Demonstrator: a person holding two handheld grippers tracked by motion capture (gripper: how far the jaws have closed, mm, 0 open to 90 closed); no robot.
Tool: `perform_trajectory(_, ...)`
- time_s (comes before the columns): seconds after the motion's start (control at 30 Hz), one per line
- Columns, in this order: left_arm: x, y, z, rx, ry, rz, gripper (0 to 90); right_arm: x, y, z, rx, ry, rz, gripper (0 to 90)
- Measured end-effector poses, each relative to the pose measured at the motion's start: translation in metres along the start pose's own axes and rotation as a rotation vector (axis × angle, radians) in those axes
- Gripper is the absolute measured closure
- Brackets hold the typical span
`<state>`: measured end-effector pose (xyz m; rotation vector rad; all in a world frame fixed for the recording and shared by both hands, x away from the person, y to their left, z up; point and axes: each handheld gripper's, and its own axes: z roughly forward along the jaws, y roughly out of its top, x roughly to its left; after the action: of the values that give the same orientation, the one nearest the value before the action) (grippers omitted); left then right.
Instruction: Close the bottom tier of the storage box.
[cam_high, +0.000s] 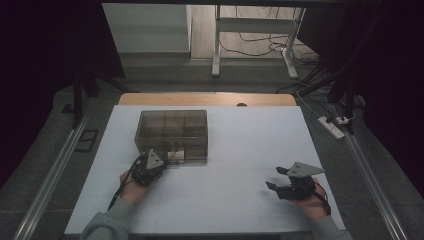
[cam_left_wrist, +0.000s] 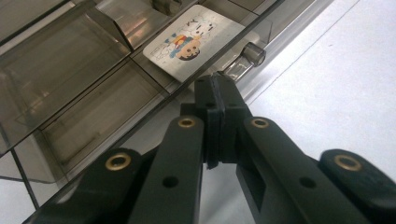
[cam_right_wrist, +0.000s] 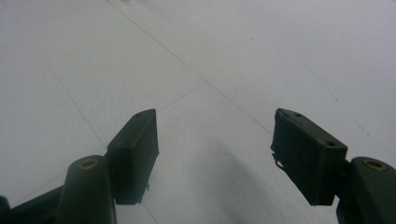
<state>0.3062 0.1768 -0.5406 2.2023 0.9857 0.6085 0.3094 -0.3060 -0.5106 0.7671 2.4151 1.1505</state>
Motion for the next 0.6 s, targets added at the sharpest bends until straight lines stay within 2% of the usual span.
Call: perform_trajectory(0.6, 0.0048, 0.0043, 0.0056, -0.013, 0.014, 0.003, 88.9, -0.0002, 0.0, 0.0003, 0.0, 0.0, 0.001, 31.1)
